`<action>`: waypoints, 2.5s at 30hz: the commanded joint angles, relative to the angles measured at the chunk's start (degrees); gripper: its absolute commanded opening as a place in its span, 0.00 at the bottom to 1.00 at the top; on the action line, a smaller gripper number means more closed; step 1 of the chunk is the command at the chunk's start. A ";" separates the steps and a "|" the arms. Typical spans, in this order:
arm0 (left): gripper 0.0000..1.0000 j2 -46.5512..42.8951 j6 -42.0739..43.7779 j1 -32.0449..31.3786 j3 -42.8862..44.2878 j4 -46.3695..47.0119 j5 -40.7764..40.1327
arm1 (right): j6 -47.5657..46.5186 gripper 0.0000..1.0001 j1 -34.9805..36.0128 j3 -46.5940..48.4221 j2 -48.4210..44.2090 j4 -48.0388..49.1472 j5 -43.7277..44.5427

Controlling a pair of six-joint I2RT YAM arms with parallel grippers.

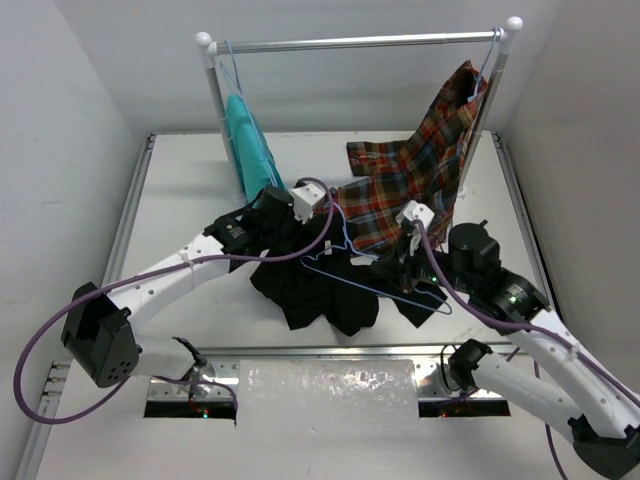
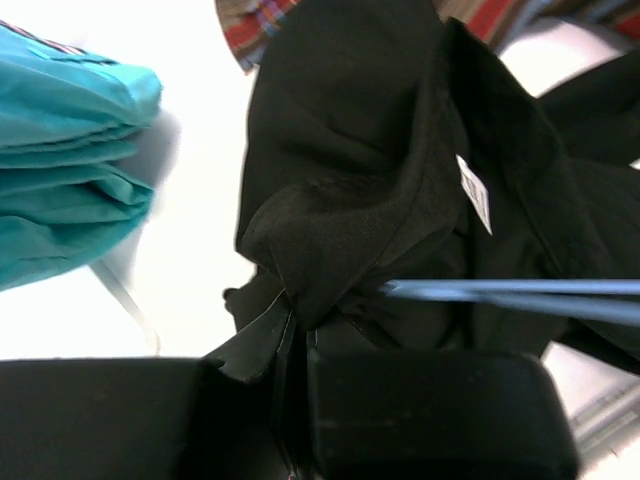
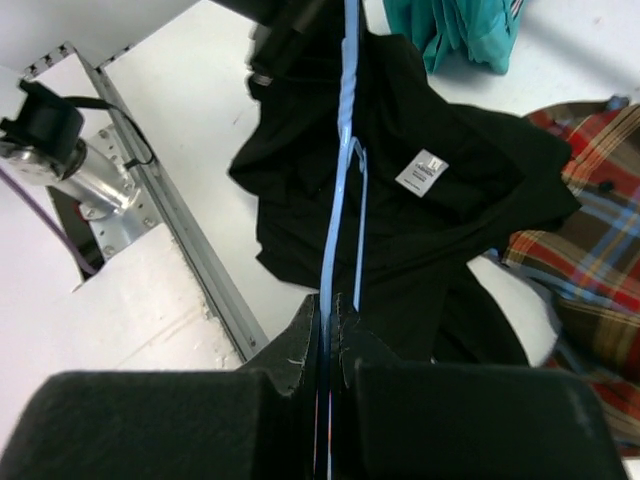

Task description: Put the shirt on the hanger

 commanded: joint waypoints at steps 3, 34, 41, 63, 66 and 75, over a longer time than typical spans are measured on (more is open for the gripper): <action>0.01 -3.08 -1.94 0.27 2.43 -0.65 4.41 | 4.09 0.00 0.17 -6.82 0.18 20.11 -1.18; 0.46 -5.97 6.03 -0.43 -0.48 1.03 7.93 | 11.39 0.00 -3.79 -31.44 12.40 58.48 -7.16; 0.54 -10.55 15.80 -0.26 5.85 -3.18 12.25 | 10.60 0.00 -3.88 -32.06 16.00 58.21 -7.69; 0.56 -4.23 18.36 11.08 -14.27 -4.34 1.07 | 7.61 0.00 -3.87 -30.83 14.68 51.01 -7.69; 0.58 -1.33 16.87 10.82 -11.55 -4.78 10.11 | 7.00 0.00 -3.79 -30.13 15.04 49.60 -7.51; 0.00 5.88 16.51 10.91 -9.61 -2.58 9.34 | 4.89 0.00 -3.79 -28.28 15.48 45.91 -7.16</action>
